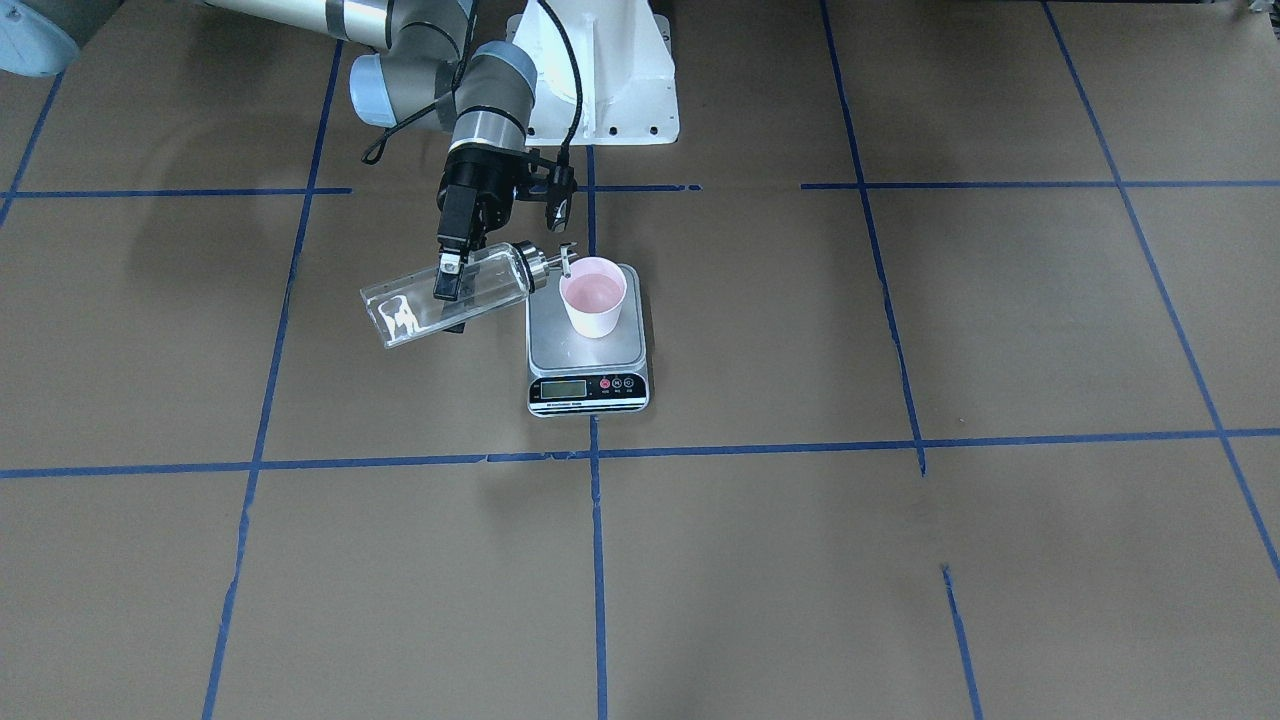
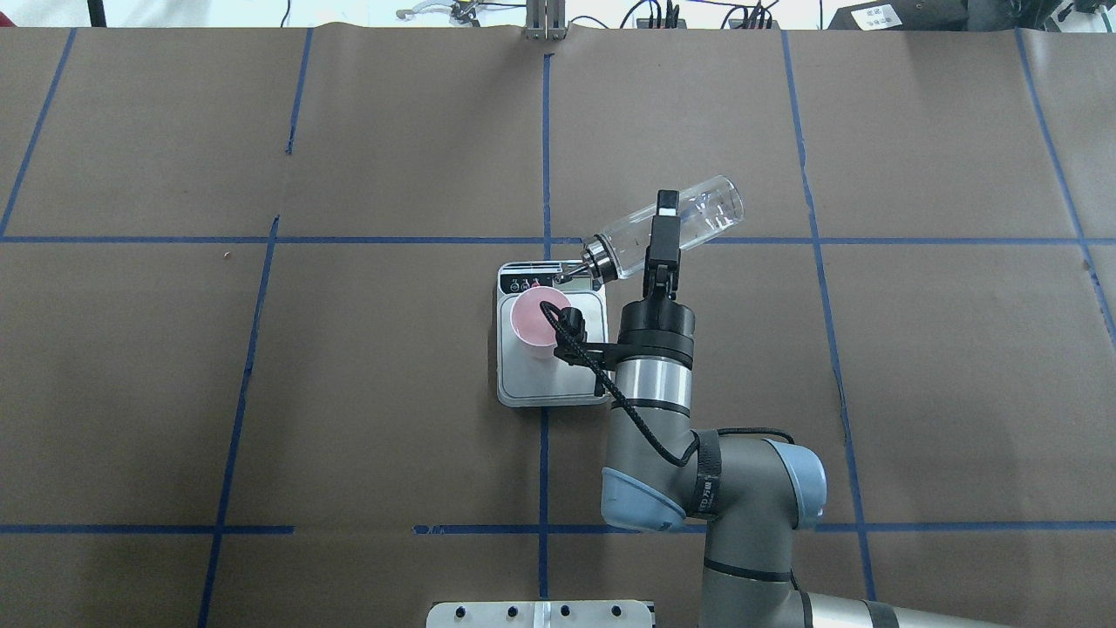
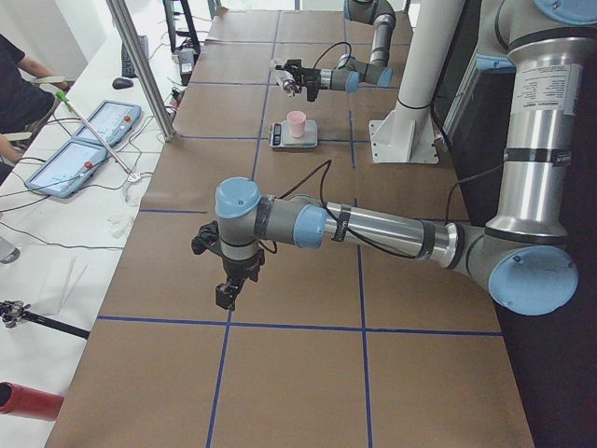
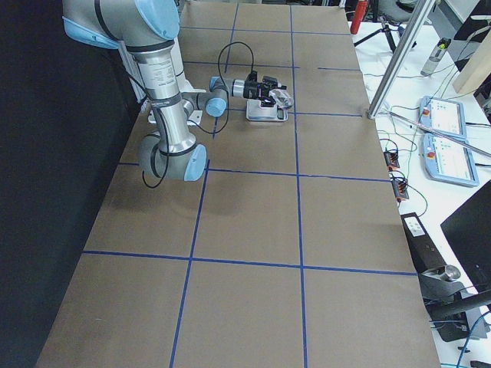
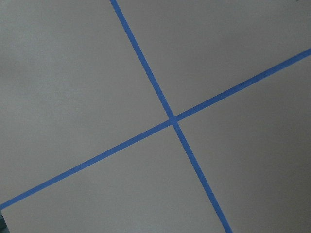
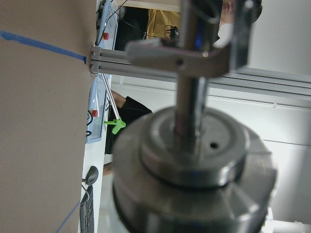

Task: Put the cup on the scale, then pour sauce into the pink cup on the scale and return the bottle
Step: 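Tilt the bottle spout down into the pink cup with the right gripper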

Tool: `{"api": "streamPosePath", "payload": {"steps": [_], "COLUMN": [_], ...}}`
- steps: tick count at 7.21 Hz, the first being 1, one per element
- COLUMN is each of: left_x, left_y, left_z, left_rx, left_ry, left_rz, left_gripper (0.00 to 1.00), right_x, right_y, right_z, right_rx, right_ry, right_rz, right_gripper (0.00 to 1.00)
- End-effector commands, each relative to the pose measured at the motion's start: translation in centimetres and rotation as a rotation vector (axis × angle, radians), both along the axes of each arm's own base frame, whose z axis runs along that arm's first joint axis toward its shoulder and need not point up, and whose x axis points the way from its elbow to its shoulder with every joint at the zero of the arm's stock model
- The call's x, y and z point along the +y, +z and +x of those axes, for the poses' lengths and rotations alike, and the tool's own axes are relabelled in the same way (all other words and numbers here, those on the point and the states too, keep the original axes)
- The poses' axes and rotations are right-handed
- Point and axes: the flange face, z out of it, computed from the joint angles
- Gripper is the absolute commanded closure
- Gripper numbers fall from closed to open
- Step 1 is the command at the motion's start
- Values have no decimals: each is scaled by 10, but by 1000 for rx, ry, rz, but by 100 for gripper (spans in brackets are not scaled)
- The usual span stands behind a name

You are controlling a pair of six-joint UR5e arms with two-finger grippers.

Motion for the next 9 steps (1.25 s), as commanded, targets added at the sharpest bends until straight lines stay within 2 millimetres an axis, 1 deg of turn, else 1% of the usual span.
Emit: {"api": "streamPosePath", "payload": {"steps": [1,2,3,5,7,9], "left_x": [-2,-3,-3,-5,-6,-6], "left_y": [-2,-3,-1,-4,-5,-7], "left_z": [0,0,0,0,0,0], "left_rx": [0,0,0,0,0,1], "left_ry": [0,0,0,0,-1,-1], "left_rz": [3,5,0,6,9,14], "left_gripper": [0,0,0,0,0,0], "right_x": [-2,-2,-1,-2,-1,-1], "right_y": [0,-4,-3,-5,-3,-11], "right_z": [1,4,4,7,9,11], "right_rx": [106,169,190,252,300,372], "right_ry": [3,21,26,47,56,64], "right_rz": [-4,8,12,22,24,23], "right_gripper": [100,100,100,100,100,100]}}
